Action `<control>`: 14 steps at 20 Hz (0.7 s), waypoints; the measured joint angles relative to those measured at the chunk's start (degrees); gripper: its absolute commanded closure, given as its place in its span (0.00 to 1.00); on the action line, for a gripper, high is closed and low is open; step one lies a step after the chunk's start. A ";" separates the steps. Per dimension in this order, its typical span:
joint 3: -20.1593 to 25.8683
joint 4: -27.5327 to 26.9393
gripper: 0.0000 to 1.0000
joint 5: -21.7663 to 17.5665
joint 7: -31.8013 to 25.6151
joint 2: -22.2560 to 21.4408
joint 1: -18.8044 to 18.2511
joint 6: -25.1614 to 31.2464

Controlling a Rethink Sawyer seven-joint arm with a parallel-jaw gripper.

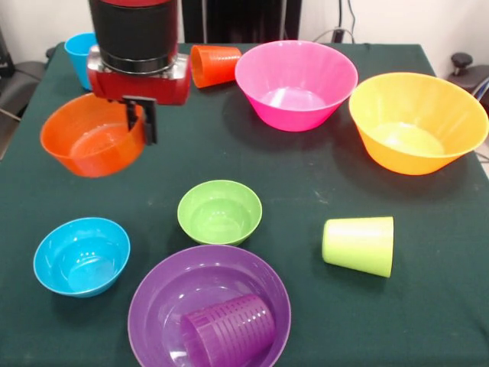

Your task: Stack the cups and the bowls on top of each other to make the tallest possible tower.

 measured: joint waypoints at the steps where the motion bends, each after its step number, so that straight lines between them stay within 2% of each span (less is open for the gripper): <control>1: -0.07 -0.01 1.00 0.42 0.00 0.07 0.58 0.00; 7: -0.81 -0.41 1.00 1.44 0.01 0.71 2.68 0.00; 14: -2.86 -2.64 1.00 2.86 0.13 3.53 5.45 -0.01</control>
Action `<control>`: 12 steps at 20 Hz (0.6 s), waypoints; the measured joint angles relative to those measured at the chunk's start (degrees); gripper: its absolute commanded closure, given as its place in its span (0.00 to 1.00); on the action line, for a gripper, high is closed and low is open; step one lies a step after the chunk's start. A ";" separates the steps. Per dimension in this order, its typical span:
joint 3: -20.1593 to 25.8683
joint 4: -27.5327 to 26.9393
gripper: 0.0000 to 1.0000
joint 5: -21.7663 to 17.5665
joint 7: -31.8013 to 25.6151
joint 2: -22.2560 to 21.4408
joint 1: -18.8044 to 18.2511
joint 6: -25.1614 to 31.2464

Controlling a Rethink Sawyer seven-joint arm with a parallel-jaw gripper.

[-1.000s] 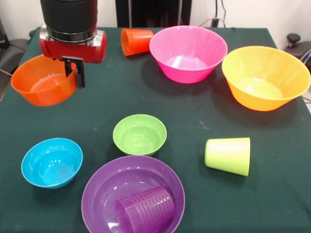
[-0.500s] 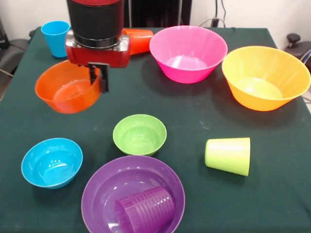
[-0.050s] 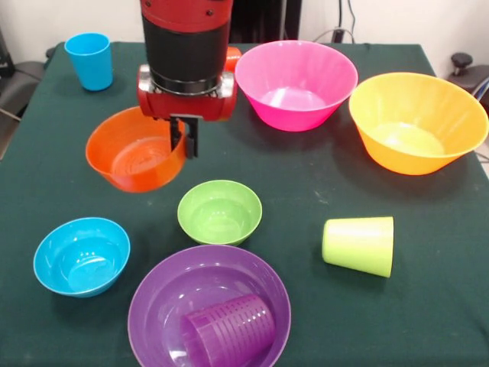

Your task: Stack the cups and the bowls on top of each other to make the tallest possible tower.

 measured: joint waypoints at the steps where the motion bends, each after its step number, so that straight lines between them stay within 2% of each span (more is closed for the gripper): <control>1: -0.23 -0.36 1.00 0.28 0.10 0.41 0.30 0.00; 12: -2.98 -5.82 1.00 2.86 4.62 5.66 3.52 0.00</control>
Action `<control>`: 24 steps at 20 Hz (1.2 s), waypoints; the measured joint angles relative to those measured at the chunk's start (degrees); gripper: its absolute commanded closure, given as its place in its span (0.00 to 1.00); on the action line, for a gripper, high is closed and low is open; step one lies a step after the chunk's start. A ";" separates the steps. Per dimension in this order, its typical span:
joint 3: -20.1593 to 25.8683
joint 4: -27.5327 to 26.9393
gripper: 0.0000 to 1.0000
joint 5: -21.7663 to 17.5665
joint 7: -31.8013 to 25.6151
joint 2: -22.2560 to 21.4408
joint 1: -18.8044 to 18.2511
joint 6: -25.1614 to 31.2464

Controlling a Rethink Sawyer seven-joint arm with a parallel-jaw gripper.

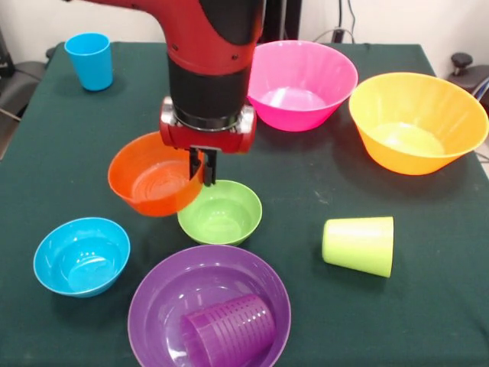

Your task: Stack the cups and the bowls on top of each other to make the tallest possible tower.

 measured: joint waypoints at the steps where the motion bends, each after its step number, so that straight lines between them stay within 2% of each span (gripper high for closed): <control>1: -0.22 -0.45 1.00 0.15 0.40 0.42 0.25 0.00; 10: -1.62 -4.10 1.00 0.78 3.68 4.11 2.68 0.00; 17: -3.22 -6.03 1.00 1.45 4.36 4.92 3.96 0.00; 24: -5.16 -7.60 1.00 3.69 6.20 5.47 6.48 0.00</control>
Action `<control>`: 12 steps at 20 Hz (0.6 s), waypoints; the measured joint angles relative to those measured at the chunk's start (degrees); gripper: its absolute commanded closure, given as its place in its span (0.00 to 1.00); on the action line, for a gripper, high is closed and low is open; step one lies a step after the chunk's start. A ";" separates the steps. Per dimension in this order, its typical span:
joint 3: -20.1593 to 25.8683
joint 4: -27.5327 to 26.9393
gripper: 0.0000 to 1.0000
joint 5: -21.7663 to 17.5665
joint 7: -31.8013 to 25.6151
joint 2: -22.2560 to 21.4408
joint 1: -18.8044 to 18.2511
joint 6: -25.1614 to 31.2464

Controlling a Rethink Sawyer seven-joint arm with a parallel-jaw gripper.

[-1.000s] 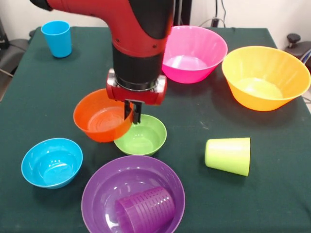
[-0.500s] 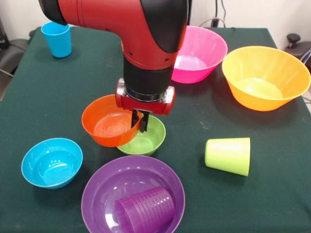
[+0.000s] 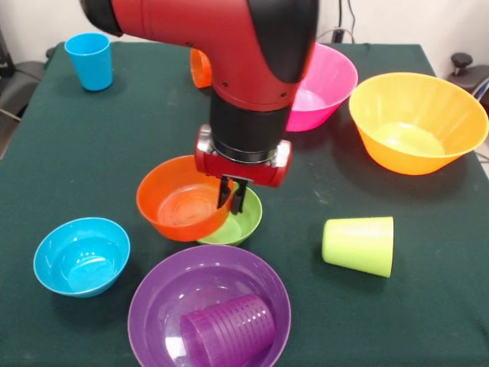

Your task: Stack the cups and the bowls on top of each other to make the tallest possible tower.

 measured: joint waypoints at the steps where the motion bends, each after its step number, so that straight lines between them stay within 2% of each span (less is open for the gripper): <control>1: -0.26 -0.11 1.00 0.34 0.40 0.02 0.43 0.01; 5: -1.65 -0.12 1.00 1.92 2.26 0.05 2.46 0.01; 12: -2.94 -0.12 1.00 3.53 3.84 0.06 3.95 0.01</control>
